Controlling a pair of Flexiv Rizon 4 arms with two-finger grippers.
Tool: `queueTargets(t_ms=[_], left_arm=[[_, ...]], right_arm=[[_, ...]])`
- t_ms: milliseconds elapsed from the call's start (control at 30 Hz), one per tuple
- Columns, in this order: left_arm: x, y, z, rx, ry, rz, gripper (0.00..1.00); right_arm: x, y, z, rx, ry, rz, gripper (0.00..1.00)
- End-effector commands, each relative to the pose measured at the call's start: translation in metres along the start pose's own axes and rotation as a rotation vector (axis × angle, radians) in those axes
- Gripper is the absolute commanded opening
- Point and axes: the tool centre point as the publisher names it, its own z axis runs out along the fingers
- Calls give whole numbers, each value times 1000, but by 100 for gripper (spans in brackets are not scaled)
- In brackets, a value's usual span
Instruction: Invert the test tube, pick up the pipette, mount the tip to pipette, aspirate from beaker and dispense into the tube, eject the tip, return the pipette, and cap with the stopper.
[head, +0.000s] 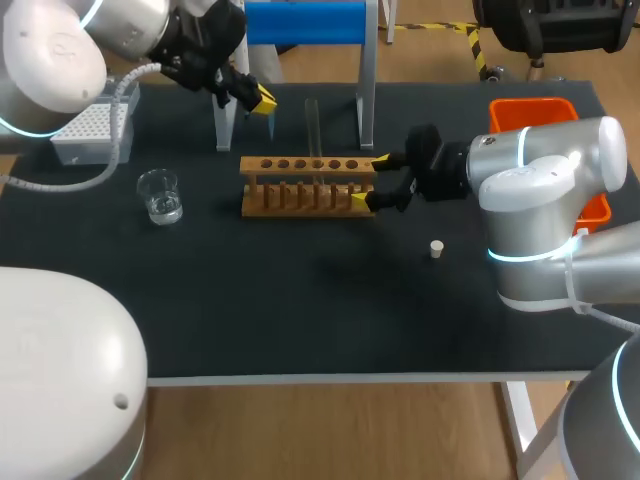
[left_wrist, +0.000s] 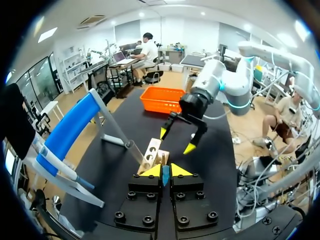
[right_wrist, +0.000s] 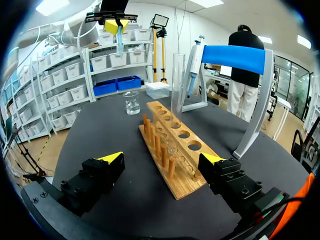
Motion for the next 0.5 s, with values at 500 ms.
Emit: queueTargets(t_ms=[500], left_arm=[[0, 0, -2, -4, 2, -1, 0]], right_arm=[[-4, 11, -22, -39, -16, 23, 100]])
